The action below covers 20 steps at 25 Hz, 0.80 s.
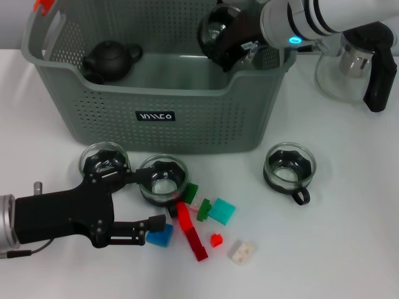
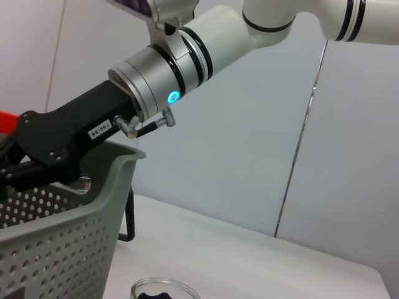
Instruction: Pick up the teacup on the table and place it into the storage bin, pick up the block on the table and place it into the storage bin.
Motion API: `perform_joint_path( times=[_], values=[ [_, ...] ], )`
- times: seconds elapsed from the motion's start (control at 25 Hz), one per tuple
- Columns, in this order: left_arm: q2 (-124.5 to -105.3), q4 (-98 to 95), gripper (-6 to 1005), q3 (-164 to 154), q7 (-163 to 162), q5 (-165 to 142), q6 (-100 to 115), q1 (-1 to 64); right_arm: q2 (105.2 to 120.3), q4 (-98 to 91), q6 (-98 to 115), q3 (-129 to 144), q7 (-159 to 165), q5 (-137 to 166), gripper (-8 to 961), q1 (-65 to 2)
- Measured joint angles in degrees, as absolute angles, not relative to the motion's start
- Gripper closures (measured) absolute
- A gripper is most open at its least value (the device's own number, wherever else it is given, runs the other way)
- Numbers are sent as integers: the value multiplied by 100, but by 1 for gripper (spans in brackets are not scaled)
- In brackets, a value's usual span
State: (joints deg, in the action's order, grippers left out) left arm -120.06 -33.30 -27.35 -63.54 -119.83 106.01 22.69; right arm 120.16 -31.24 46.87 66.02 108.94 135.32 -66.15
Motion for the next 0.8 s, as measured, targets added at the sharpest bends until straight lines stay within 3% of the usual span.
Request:
perform_joint_path(
  times=[0.8],
  values=[
    [-12006, -3331, 51, -2733, -6354, -11988, 10555, 2267, 12015, -3102, 4774, 6679, 10958, 13553, 885, -6555]
  ],
)
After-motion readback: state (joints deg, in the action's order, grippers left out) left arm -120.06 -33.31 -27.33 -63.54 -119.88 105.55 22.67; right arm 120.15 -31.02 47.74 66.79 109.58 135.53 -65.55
